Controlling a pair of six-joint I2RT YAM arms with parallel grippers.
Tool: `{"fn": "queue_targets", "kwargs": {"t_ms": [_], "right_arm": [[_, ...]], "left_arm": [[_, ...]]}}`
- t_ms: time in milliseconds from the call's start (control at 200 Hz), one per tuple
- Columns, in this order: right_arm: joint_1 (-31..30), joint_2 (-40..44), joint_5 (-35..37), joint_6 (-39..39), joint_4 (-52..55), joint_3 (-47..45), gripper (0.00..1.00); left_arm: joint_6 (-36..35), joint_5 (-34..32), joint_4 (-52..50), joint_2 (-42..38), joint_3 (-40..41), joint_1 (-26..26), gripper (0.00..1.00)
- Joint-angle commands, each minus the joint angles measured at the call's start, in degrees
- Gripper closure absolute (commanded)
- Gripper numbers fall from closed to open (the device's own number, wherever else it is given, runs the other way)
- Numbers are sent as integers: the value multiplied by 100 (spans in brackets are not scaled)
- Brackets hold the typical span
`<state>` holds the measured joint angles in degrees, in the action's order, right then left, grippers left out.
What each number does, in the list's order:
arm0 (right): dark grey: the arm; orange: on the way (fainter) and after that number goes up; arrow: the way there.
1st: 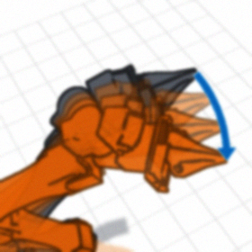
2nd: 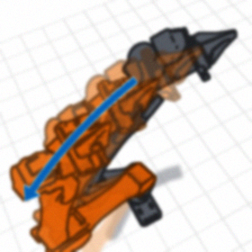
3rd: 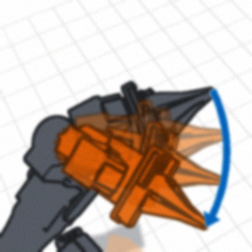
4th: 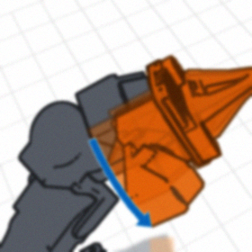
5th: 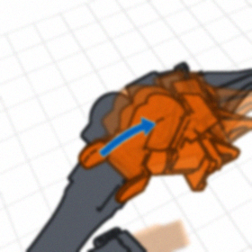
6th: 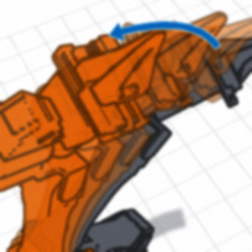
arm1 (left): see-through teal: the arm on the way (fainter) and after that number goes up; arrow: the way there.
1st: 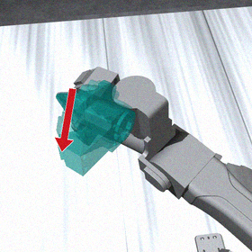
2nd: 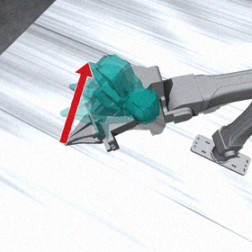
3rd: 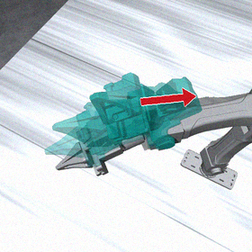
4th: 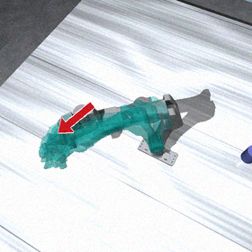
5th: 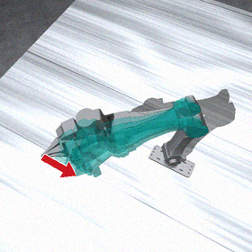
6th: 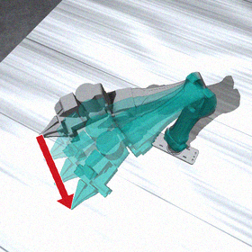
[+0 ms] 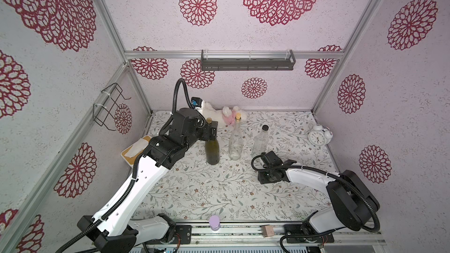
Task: Remove the label from the bottle
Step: Place the label at the center of the board.
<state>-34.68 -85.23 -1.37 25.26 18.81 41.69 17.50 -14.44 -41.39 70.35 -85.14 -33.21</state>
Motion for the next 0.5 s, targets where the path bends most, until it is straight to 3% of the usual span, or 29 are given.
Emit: {"fn": "queue_targets", "kwargs": {"t_ms": [0, 495], "right_arm": [[156, 33, 53, -155, 228, -109, 55], [626, 172, -356, -654, -282, -223, 50]], "left_arm": [[26, -275, -31, -267, 127, 42, 2], [152, -679, -166, -1161, 836, 656, 2]]}}
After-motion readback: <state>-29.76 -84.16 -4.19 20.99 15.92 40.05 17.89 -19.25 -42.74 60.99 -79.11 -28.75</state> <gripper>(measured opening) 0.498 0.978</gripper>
